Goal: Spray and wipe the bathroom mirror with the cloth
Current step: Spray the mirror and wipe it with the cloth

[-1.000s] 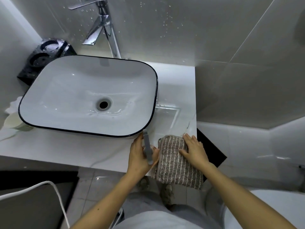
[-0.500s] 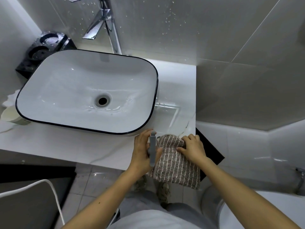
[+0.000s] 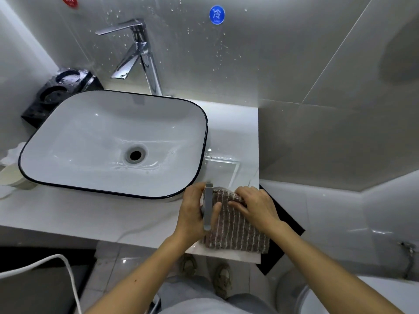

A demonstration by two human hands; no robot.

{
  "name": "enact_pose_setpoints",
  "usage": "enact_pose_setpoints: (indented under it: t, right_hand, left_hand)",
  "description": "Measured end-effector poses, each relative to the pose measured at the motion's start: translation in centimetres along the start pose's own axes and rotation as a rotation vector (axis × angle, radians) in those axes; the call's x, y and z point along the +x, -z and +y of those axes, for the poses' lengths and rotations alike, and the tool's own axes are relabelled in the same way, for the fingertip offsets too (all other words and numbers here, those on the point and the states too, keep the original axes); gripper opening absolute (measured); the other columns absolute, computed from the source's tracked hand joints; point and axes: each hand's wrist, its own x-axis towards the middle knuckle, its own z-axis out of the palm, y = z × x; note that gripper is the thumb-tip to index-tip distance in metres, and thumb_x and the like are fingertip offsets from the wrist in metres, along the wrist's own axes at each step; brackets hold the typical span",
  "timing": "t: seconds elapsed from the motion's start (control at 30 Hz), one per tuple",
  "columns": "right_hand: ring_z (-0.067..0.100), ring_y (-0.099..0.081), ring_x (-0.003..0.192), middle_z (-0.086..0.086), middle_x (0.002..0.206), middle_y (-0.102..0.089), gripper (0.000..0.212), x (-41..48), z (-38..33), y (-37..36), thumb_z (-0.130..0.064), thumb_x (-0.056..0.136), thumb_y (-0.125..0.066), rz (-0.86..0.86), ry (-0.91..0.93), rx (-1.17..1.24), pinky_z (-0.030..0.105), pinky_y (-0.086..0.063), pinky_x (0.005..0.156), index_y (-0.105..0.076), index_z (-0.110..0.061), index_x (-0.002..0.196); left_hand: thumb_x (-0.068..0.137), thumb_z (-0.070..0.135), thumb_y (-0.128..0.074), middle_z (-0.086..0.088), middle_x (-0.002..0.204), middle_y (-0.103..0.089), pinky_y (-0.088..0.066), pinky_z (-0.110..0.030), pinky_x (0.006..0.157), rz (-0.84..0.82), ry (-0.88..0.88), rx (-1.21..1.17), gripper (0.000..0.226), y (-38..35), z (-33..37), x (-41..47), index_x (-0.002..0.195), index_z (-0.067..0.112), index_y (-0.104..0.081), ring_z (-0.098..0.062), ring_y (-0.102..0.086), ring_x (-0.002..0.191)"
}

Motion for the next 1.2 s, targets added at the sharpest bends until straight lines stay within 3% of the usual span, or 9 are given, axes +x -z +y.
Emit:
enact_pose_setpoints:
  t: [0.07, 0.2, 0.33, 0.53, 0.73, 1.07, 1.2]
  right_hand:
    - [0.021, -0.054, 0.070, -0.001, 0.079, -0.061, 0.028, 1.6, -0.3, 1.9, -0.044, 0.086, -0.056, 0.088, 0.023, -0.003, 0.029, -0.029, 0.064, -0.058, -0.016, 0.087]
    - [0.022, -0.055, 0.060, -0.002, 0.067, -0.061, 0.033, 5.0, -0.8, 6.3, -0.048, 0.083, -0.050, 0.293, 0.070, -0.081, 0.027, -0.029, 0.058, -0.058, -0.017, 0.077]
    - [0.024, -0.053, 0.062, 0.000, 0.068, -0.060, 0.029, 8.9, -1.3, 11.8, -0.044, 0.083, -0.054, 0.449, 0.142, -0.116, 0.029, -0.030, 0.060, -0.058, -0.016, 0.078]
    - [0.022, -0.057, 0.070, -0.002, 0.076, -0.063, 0.036, 15.2, -4.6, 20.3, -0.051, 0.084, -0.044, 0.647, 0.285, -0.152, 0.030, -0.038, 0.064, -0.058, -0.018, 0.082]
    - [0.018, -0.056, 0.063, -0.004, 0.071, -0.062, 0.034, 20.3, -9.4, 26.6, -0.048, 0.083, -0.042, 0.900, 0.427, -0.305, 0.030, -0.044, 0.060, -0.058, -0.019, 0.079]
    - [0.014, -0.053, 0.063, -0.007, 0.072, -0.059, 0.036, 27.3, -14.0, 30.0, -0.051, 0.087, -0.035, 1.062, 0.242, -0.449, 0.028, -0.042, 0.062, -0.055, -0.021, 0.079]
    - [0.014, -0.053, 0.065, -0.008, 0.073, -0.059, 0.035, 28.0, -13.7, 32.3, -0.051, 0.087, -0.036, 1.079, 0.152, -0.527, 0.025, -0.027, 0.065, -0.054, -0.022, 0.079]
  left_hand:
    - [0.080, 0.031, -0.061, 0.029, 0.101, -0.042, -0.043, -0.011, 0.076, 0.039, -0.047, -0.011, 0.030, 0.4, 1.8, 1.6, 0.107, 0.026, -0.048, 0.007, -0.050, 0.088]
    - [0.075, 0.030, -0.062, 0.016, 0.086, -0.049, -0.037, -0.001, 0.066, 0.066, 0.061, 0.011, 0.039, 1.1, 3.8, 4.7, 0.108, 0.009, -0.056, -0.008, -0.051, 0.068]
    - [0.074, 0.034, -0.062, -0.004, 0.097, -0.061, -0.038, -0.002, 0.066, 0.104, 0.011, -0.001, 0.049, 2.9, 5.8, 8.7, 0.115, 0.008, -0.055, -0.012, -0.054, 0.070]
    - [0.074, 0.045, -0.058, 0.016, 0.076, -0.059, -0.040, -0.003, 0.059, 0.280, -0.107, -0.017, 0.035, 8.4, 10.1, 16.0, 0.104, 0.026, -0.053, 0.011, -0.057, 0.065]
    - [0.074, 0.035, -0.059, 0.021, 0.075, -0.053, -0.041, -0.002, 0.060, 0.337, -0.245, 0.015, 0.031, 14.6, 13.4, 21.1, 0.101, 0.021, -0.050, 0.017, -0.056, 0.073]
    - [0.073, 0.032, -0.061, 0.017, 0.073, -0.059, -0.040, -0.003, 0.058, 0.271, -0.447, -0.048, 0.024, 22.7, 14.0, 29.4, 0.094, 0.024, -0.054, 0.013, -0.058, 0.072]
    - [0.076, 0.035, -0.063, 0.004, 0.084, -0.065, -0.046, -0.012, 0.066, 0.180, -0.487, -0.067, 0.033, 22.0, 15.0, 32.7, 0.103, 0.016, -0.058, -0.004, -0.062, 0.078]
